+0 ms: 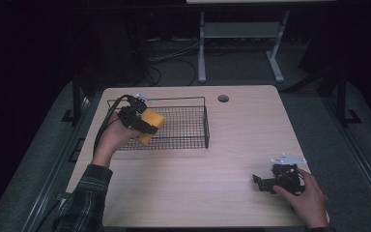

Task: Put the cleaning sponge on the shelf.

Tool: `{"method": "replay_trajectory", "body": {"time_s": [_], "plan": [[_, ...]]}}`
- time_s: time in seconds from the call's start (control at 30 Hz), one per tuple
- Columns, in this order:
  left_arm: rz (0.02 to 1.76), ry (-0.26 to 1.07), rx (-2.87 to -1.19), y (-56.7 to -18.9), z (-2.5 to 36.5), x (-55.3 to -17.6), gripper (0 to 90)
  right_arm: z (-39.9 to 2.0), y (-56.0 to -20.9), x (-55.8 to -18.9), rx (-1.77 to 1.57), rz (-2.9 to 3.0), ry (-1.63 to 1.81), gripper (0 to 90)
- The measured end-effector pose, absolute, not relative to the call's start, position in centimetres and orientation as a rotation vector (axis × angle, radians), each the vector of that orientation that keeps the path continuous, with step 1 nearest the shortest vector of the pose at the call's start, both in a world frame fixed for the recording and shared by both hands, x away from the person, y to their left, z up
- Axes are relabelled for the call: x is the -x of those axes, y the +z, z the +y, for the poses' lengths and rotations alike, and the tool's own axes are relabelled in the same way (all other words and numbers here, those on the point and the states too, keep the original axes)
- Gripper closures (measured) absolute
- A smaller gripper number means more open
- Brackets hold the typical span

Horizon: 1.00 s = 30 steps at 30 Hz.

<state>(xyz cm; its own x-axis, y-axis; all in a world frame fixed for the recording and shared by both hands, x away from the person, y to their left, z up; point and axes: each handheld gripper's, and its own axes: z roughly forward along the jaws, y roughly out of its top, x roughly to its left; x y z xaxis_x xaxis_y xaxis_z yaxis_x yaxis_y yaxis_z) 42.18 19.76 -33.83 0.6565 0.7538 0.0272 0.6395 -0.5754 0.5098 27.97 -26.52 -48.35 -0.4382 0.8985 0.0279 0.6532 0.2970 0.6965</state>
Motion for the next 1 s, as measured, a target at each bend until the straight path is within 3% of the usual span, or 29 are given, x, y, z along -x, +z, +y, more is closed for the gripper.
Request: {"method": "replay_trajectory", "body": {"time_s": [1.0], "plan": [[1.28,0.421,-2.299,-35.1,26.0,-46.1,22.5,-26.5,-48.3,-28.0,-1.393,2.202,0.916,0.0]]}}
